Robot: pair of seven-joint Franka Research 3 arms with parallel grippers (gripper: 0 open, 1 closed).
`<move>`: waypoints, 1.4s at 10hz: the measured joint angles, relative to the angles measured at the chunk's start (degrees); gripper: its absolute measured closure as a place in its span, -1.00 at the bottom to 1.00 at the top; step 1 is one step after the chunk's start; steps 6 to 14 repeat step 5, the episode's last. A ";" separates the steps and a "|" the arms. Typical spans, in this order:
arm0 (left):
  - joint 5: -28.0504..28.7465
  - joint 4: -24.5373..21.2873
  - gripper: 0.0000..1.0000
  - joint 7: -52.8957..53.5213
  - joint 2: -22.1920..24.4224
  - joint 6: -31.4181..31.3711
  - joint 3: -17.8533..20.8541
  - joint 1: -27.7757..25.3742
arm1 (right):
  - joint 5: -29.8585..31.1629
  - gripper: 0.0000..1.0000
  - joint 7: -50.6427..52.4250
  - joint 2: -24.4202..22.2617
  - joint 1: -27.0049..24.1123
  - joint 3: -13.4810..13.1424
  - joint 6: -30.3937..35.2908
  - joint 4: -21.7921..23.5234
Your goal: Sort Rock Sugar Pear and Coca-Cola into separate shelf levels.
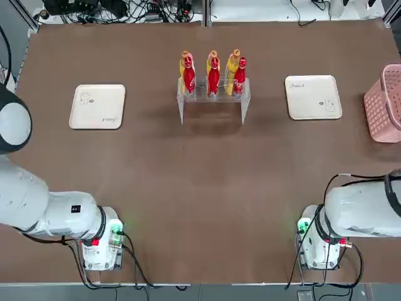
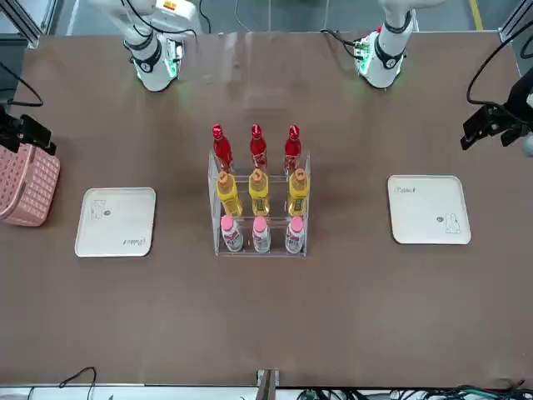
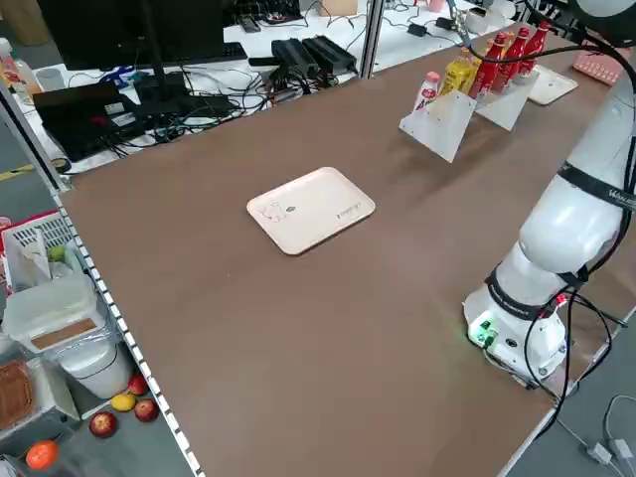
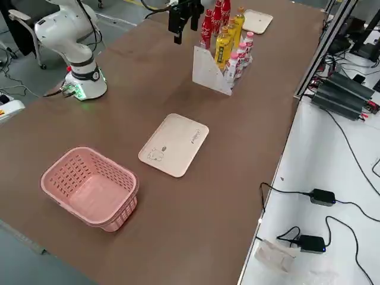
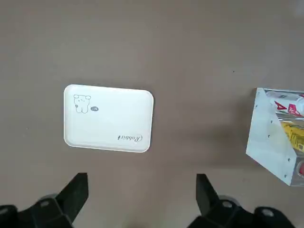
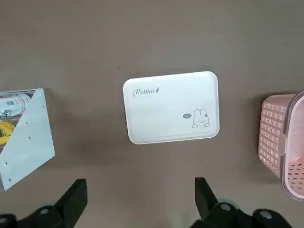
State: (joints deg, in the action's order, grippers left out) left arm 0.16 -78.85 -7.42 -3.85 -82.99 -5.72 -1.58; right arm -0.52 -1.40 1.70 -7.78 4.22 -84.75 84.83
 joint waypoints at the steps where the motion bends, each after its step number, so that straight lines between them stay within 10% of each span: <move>1: 0.00 0.00 -1.00 0.00 0.00 0.00 0.04 -0.01 | 0.00 -1.00 -0.01 -0.01 0.29 -0.37 -0.23 0.15; 14: 0.00 0.00 -1.00 0.76 0.00 0.00 -0.70 -0.01 | 0.01 -1.00 -0.05 -0.02 0.84 -0.41 -0.59 0.40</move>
